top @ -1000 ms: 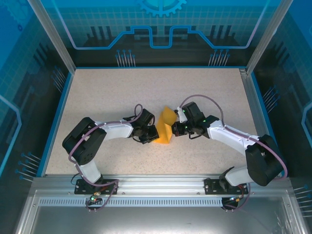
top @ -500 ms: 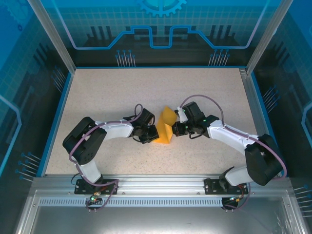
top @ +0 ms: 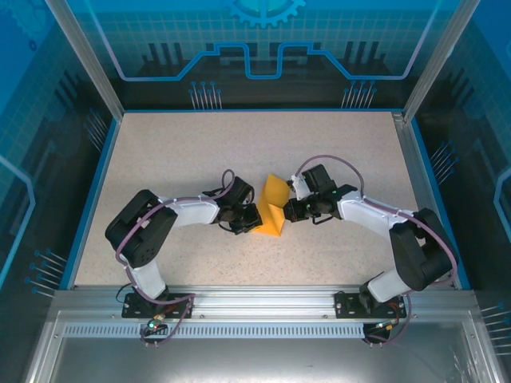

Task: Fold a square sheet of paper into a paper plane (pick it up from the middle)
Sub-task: Fold the triangle a second time at the center of the table.

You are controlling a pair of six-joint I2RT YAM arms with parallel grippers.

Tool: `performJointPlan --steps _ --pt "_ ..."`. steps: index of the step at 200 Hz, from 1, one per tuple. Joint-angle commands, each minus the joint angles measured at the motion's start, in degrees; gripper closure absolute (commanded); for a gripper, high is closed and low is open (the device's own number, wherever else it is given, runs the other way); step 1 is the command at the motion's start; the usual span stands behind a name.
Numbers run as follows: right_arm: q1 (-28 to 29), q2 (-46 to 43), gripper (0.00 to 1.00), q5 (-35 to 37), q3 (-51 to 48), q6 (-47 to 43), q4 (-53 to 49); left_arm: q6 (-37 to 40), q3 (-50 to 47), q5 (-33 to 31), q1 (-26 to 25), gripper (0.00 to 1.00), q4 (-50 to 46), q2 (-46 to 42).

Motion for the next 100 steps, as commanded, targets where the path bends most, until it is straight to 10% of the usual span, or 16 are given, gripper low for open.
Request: performJointPlan --steps 1,100 --pt "-0.7 1.6 0.96 -4.1 1.7 -2.5 0.5 1.2 -0.6 -1.1 0.0 0.89 -2.3 2.6" --pt "-0.7 10.7 0.96 -3.4 6.8 -4.4 -1.1 2.0 -0.2 -2.7 0.0 0.89 -2.7 2.6"
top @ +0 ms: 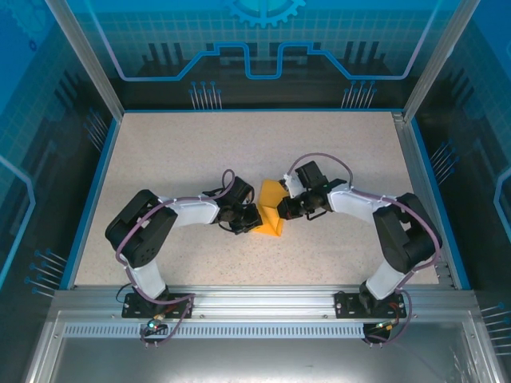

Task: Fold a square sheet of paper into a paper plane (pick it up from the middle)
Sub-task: Fold the triangle a second time at the center of the table.

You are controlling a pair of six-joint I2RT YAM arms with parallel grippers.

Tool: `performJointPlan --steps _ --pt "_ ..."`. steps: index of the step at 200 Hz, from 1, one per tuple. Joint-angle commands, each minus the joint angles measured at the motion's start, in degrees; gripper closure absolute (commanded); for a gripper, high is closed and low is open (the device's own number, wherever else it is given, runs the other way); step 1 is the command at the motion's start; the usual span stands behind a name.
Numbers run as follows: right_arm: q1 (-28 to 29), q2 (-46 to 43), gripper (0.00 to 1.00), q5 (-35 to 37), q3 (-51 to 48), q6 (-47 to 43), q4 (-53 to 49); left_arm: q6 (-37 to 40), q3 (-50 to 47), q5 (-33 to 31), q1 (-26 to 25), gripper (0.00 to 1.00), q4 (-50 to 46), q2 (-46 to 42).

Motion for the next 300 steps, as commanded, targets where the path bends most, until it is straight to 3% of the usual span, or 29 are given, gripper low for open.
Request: performJointPlan --steps 1,135,300 --pt "-0.7 2.1 0.96 0.0 2.1 -1.6 -1.9 1.8 -0.3 -2.7 0.0 0.88 -2.8 2.6" --pt "-0.5 6.8 0.96 6.9 6.0 -5.5 -5.8 2.1 -0.4 -2.8 0.0 0.88 -3.2 2.7" --pt "0.0 7.5 0.96 6.2 6.6 -4.9 -5.7 1.8 -0.6 -2.3 -0.1 0.89 -2.7 2.3"
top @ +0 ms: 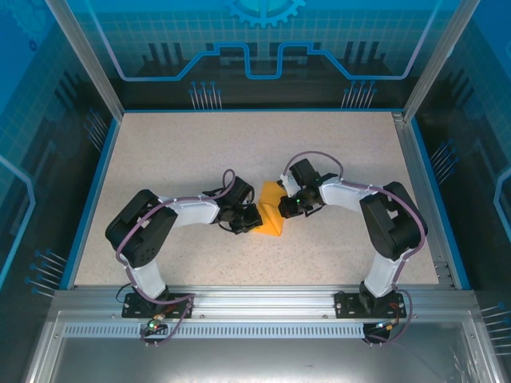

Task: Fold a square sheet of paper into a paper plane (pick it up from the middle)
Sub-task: Fold the triangle a second time at the center of the table.

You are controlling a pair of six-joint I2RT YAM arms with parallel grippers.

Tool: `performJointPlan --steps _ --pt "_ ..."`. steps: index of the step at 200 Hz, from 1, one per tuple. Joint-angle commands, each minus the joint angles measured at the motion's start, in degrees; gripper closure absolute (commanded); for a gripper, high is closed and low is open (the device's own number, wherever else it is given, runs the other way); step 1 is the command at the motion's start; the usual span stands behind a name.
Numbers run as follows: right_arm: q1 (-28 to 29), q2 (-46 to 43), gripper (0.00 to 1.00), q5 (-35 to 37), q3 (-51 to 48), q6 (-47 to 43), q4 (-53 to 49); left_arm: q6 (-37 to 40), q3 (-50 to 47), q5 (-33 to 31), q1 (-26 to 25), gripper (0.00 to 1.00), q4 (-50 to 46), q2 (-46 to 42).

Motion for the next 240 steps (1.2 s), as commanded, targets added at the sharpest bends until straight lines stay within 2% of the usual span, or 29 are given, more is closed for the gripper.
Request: performJointPlan --steps 1,240 --pt "0.0 0.5 0.96 -0.9 1.2 -0.5 -1.1 0.8 -0.6 -2.3 -0.1 0.88 -2.7 2.2" --pt "0.3 -0.2 0.96 1.1 0.0 -0.1 -1.1 1.4 0.0 -1.9 0.0 0.88 -3.3 2.4"
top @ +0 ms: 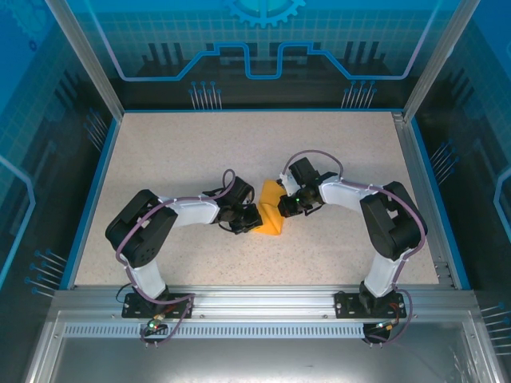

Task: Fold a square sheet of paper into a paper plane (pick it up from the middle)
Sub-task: Fold the triangle a second time at the center of the table.

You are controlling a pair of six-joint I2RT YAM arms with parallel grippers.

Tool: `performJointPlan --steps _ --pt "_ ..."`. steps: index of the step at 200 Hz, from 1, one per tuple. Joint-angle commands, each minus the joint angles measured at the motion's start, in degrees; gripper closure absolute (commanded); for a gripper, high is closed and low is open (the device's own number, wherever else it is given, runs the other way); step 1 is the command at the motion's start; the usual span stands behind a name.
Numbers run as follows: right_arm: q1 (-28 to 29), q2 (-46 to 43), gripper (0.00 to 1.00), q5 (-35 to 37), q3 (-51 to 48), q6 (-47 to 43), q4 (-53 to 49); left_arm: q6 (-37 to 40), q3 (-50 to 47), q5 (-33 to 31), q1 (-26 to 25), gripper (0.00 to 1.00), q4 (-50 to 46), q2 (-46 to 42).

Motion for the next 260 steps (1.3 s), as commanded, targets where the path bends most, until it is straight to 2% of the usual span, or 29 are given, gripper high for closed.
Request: performJointPlan --steps 1,92,168,260 --pt "0.2 -0.2 0.96 1.1 -0.9 0.1 -0.2 1.4 0.0 -1.9 0.0 0.88 -3.3 2.5" --pt "1.3 1.2 0.96 2.1 0.8 -0.1 -1.8 1.4 0.2 -1.6 0.0 0.88 -3.1 2.4" --pt "1.9 -0.8 0.96 4.7 -0.4 0.7 -2.0 1.5 0.4 -1.4 0.0 0.88 -3.0 2.7" --pt "2.0 0.9 0.96 4.1 0.6 0.3 -2.5 1.4 0.2 -1.4 -0.1 0.88 -2.7 2.7"
